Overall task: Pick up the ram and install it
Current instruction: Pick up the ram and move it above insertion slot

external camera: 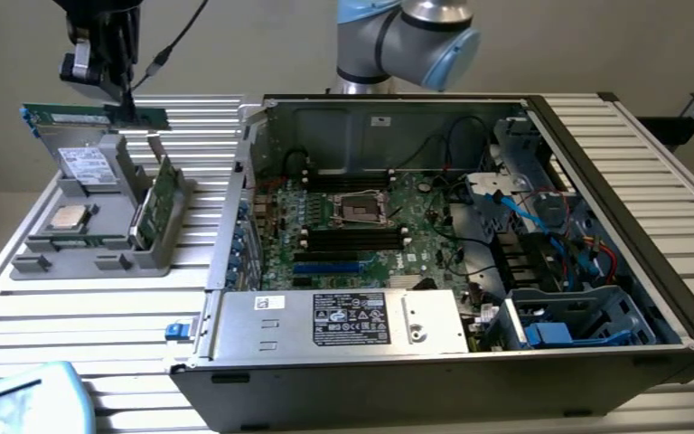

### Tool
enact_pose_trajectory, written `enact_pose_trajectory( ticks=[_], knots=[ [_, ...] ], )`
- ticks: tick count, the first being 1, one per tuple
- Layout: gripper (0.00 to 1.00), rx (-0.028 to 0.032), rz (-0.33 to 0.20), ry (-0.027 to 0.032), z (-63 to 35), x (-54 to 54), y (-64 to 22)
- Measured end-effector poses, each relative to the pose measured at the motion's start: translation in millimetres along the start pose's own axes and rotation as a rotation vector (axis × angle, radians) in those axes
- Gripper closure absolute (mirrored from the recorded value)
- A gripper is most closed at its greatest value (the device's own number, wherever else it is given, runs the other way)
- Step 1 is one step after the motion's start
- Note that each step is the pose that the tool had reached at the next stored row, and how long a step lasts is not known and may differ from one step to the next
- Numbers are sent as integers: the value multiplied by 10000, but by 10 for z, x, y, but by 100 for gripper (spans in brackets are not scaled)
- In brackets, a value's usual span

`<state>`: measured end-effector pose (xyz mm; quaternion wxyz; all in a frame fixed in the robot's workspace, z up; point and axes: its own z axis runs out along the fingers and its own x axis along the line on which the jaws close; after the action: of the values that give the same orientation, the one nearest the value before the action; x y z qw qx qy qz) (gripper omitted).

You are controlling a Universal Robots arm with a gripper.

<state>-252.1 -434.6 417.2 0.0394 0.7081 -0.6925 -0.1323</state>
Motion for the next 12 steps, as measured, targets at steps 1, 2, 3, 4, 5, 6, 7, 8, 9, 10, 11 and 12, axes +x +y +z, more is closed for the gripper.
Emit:
enact_pose_trajectory(
  ticks=[1, 2, 3, 4, 5, 6, 7, 8, 9, 10, 11, 12],
  knots=[
    [87, -2, -2, -11, -24, -2, -44],
    [87, -3, -5, -21, -43, -2, -86],
    [87, -4, -6, -25, -59, -2, -125],
    [87, -5, -10, -28, -77, -2, -172],
    [87, -6, -14, -30, -93, -3, -214],
    [87, -7, -16, -32, -110, -3, -254],
    [87, -8, -18, -35, -127, -4, -297],
    [87, -8, -20, -38, -145, -3, -340],
    [87, -8, -20, -40, -163, -2, -385],
    [87, -9, -20, -41, -178, -1, -425],
    [87, -10, -20, -42, -195, 0, -468],
    [87, -12, -20, -41, -212, 2, -511]
  ],
)
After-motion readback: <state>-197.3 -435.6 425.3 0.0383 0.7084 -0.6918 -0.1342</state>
